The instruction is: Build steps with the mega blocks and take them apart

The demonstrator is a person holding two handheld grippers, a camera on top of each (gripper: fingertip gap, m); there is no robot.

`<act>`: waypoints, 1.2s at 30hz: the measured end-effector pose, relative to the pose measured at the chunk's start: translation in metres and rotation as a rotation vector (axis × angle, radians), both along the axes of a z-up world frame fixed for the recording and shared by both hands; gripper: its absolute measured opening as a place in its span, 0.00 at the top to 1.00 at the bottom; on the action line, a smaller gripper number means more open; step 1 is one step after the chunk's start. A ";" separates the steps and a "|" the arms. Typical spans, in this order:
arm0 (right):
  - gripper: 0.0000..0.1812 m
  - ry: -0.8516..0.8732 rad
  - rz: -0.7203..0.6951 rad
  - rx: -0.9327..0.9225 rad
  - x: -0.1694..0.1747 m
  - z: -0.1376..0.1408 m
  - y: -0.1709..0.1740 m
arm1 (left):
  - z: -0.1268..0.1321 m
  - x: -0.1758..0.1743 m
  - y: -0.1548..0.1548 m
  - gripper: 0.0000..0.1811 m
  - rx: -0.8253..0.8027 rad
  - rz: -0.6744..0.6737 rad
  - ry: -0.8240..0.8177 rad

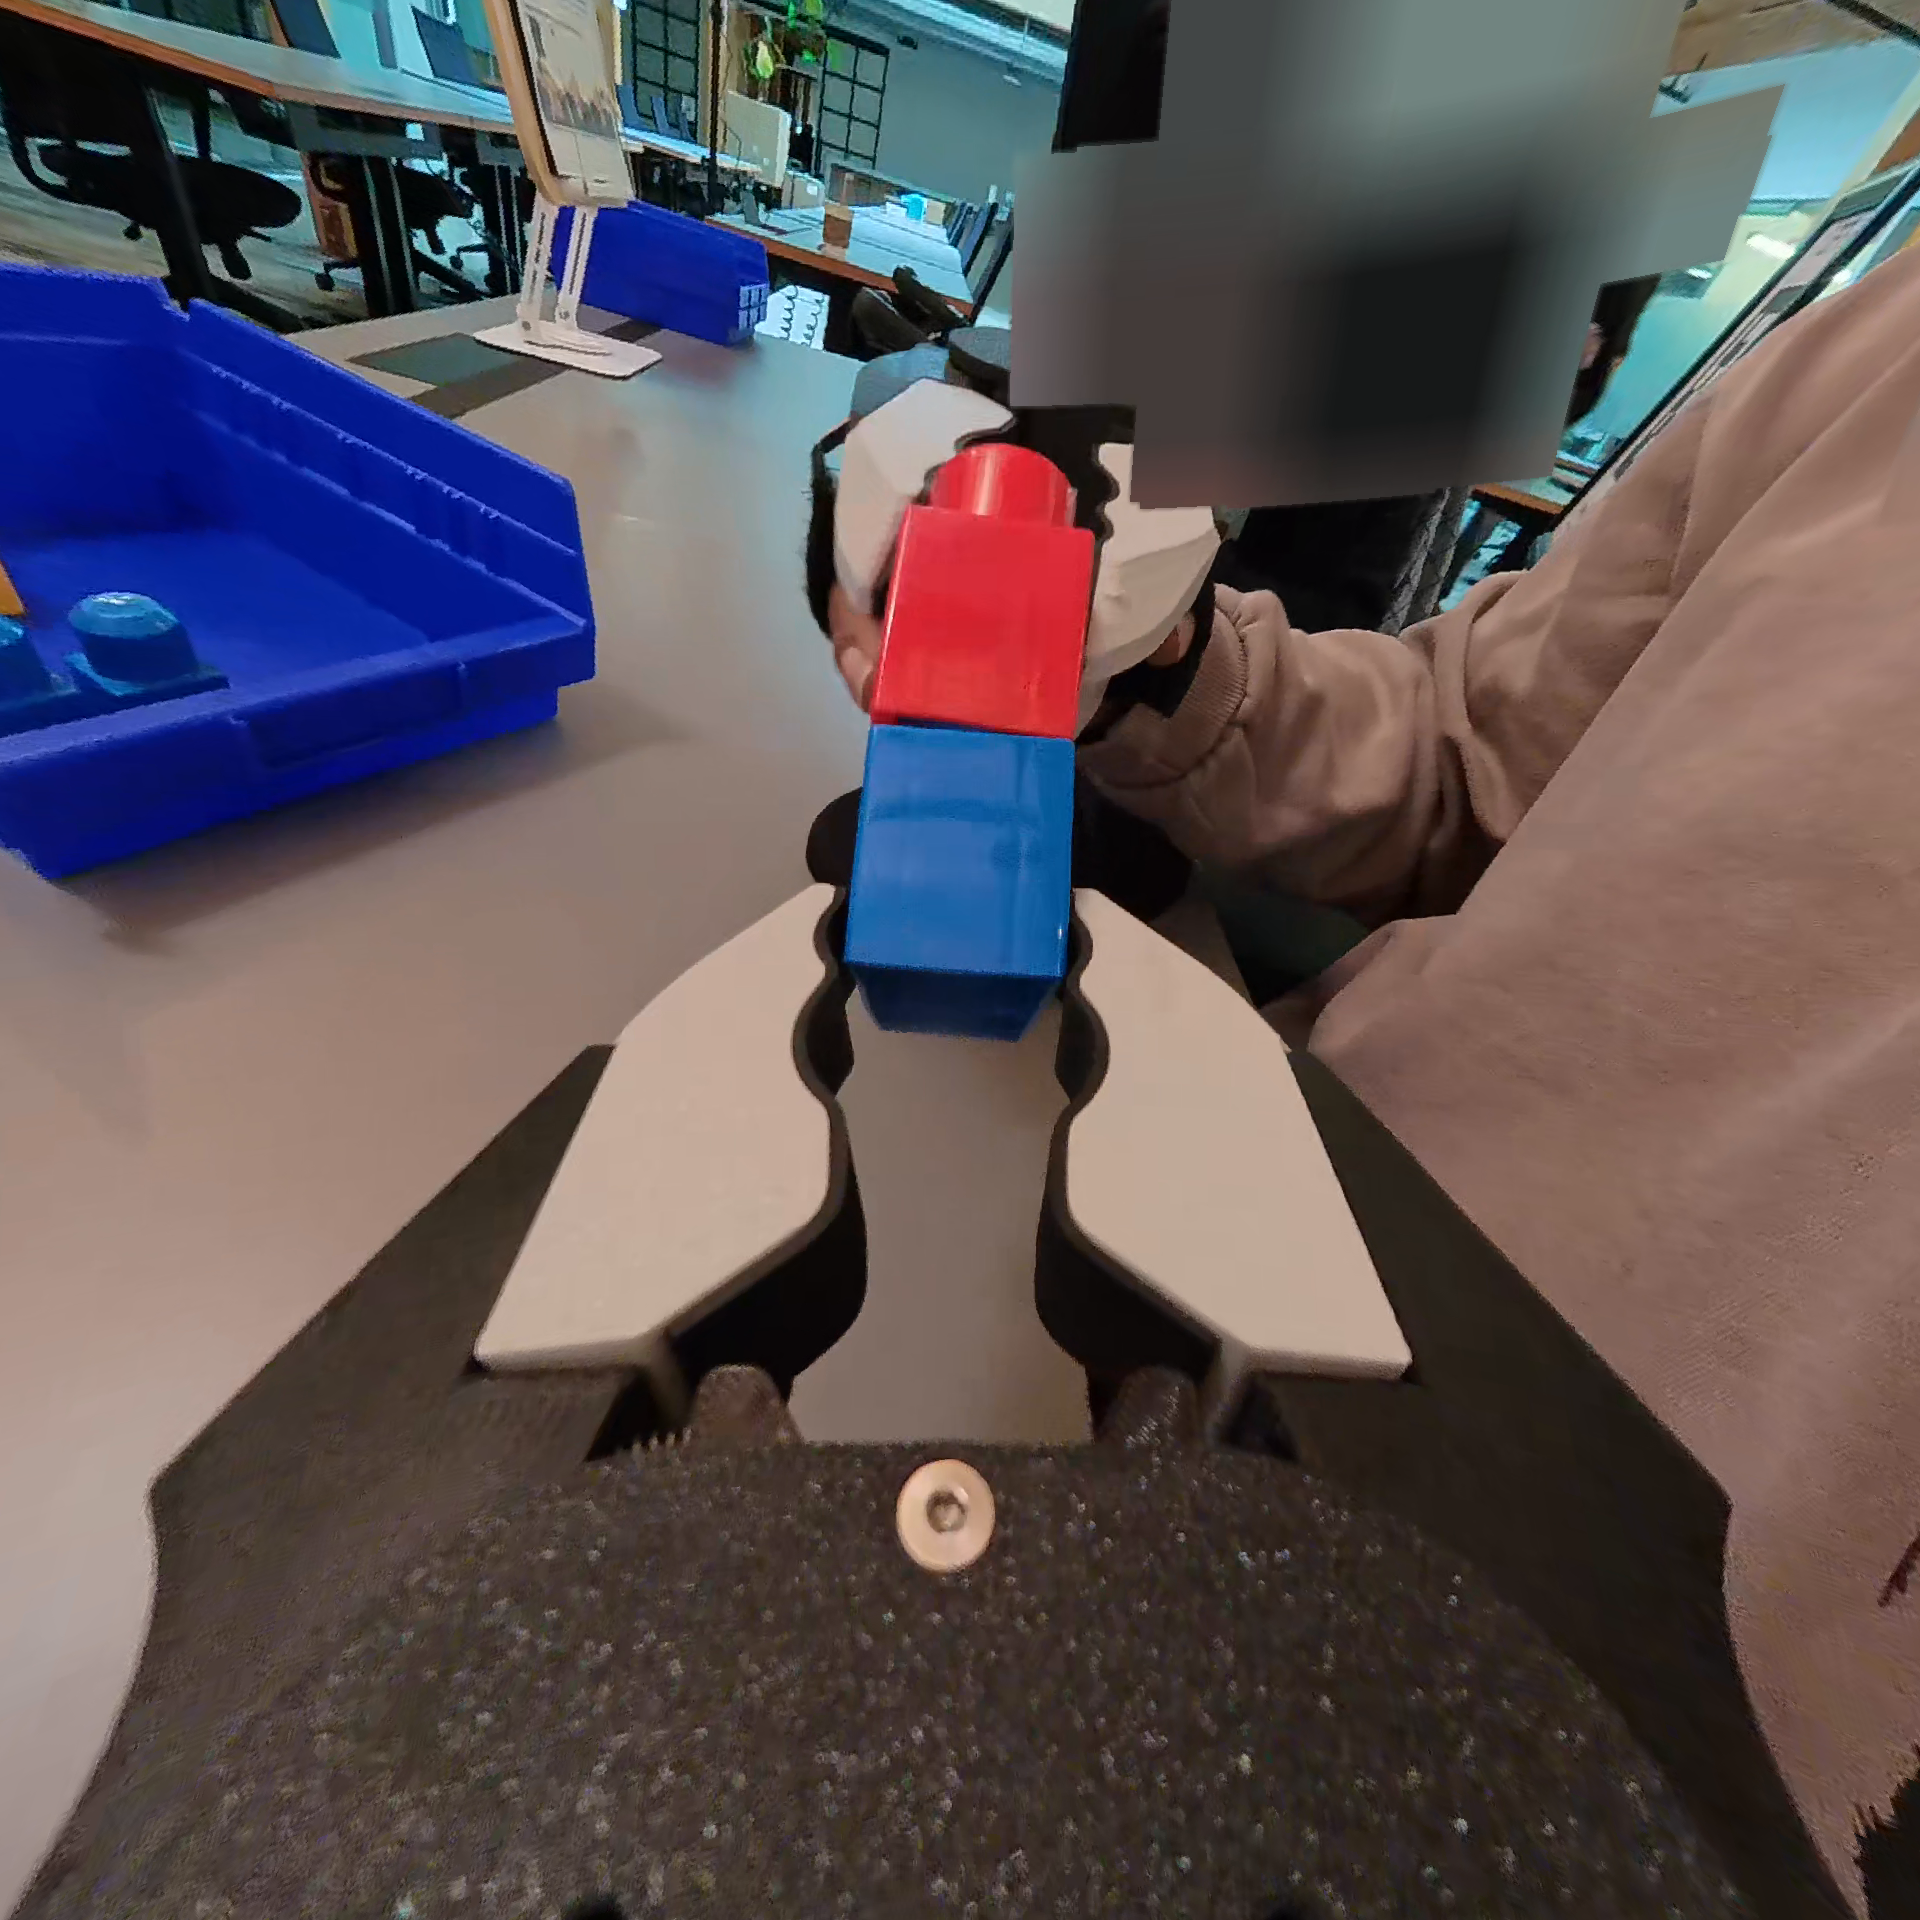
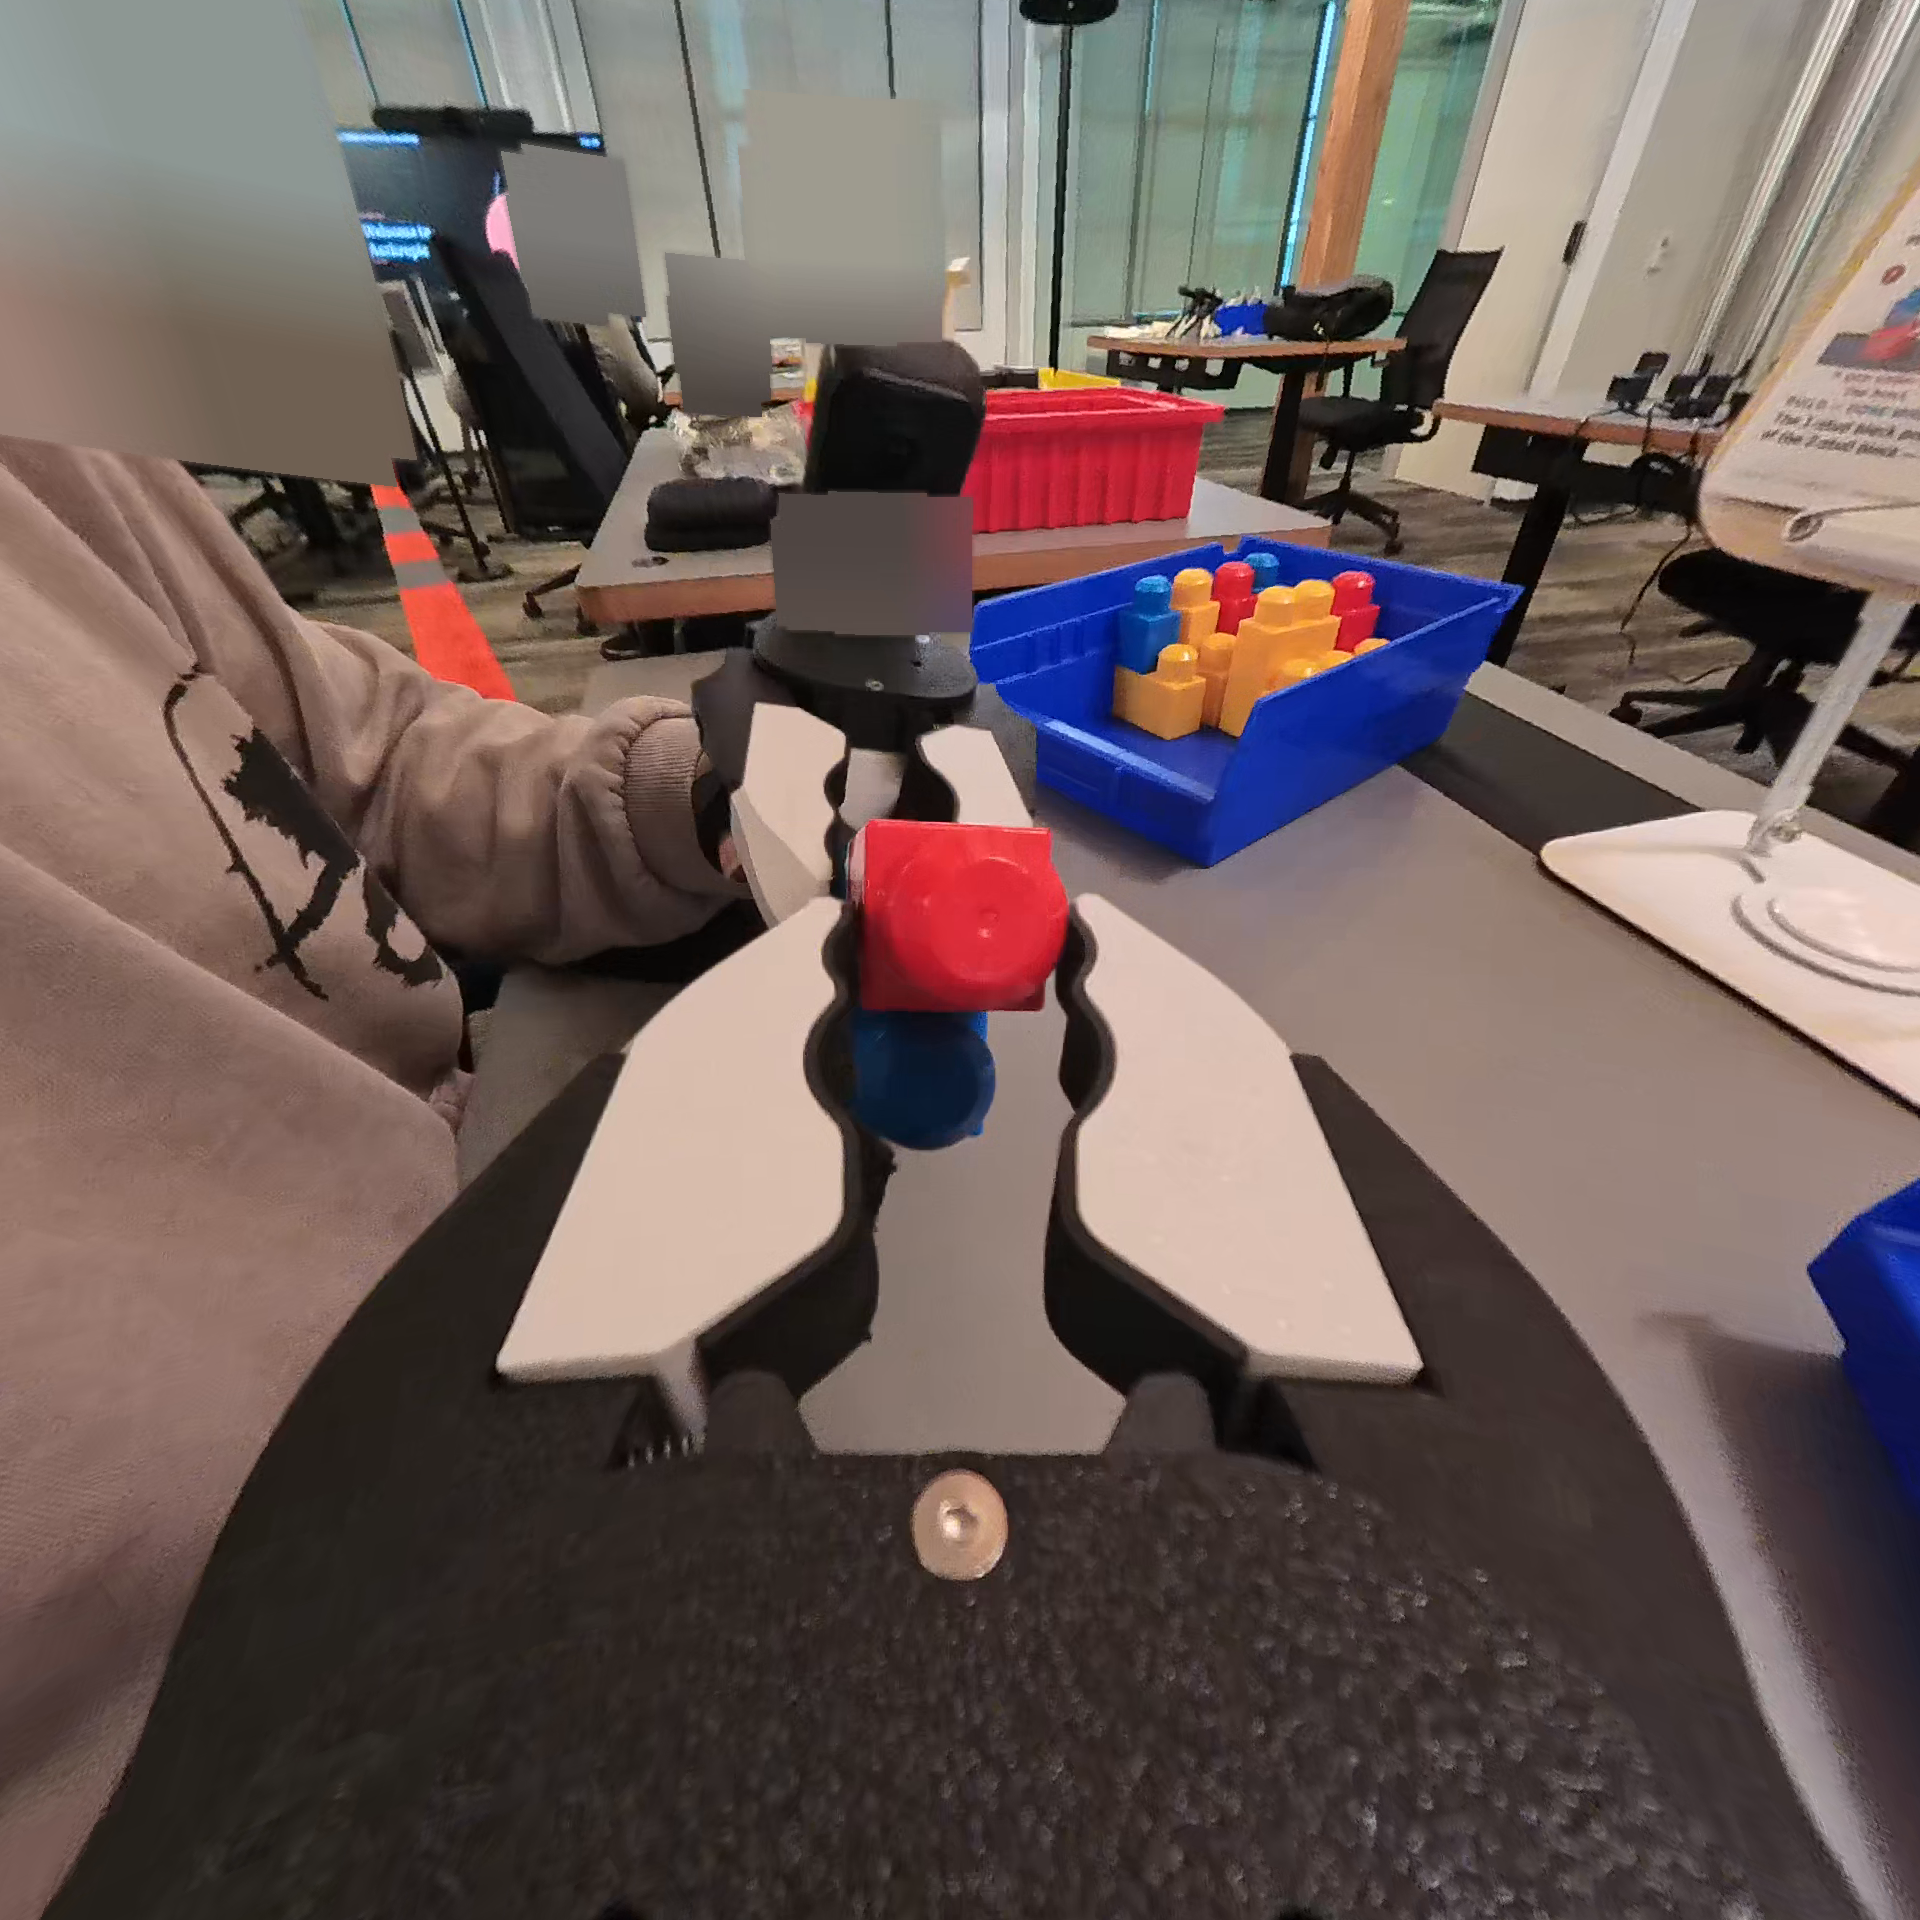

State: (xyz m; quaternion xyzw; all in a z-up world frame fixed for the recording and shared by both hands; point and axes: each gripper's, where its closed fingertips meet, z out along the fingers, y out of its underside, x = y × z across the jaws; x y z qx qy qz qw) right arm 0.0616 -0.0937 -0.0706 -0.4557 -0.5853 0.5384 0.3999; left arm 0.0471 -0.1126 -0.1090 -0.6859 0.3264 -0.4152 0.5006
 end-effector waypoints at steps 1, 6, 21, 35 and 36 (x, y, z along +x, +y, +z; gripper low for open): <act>0.81 -0.012 0.009 -0.004 0.001 0.000 0.000 | 0.000 -0.001 0.001 0.80 0.004 0.010 0.003; 0.82 0.004 -0.078 0.068 0.020 0.031 0.043 | -0.002 -0.021 0.010 0.80 0.007 0.085 0.009; 0.81 -1.065 -0.404 0.264 0.028 -0.096 0.311 | 0.016 -0.049 0.032 0.80 0.101 0.298 -0.070; 0.81 -1.226 -0.250 0.161 0.028 -0.142 0.280 | 0.025 -0.068 0.031 0.80 0.133 0.355 -0.110; 0.81 -1.239 -0.244 0.167 0.029 -0.144 0.279 | 0.024 -0.068 0.031 0.80 0.131 0.356 -0.110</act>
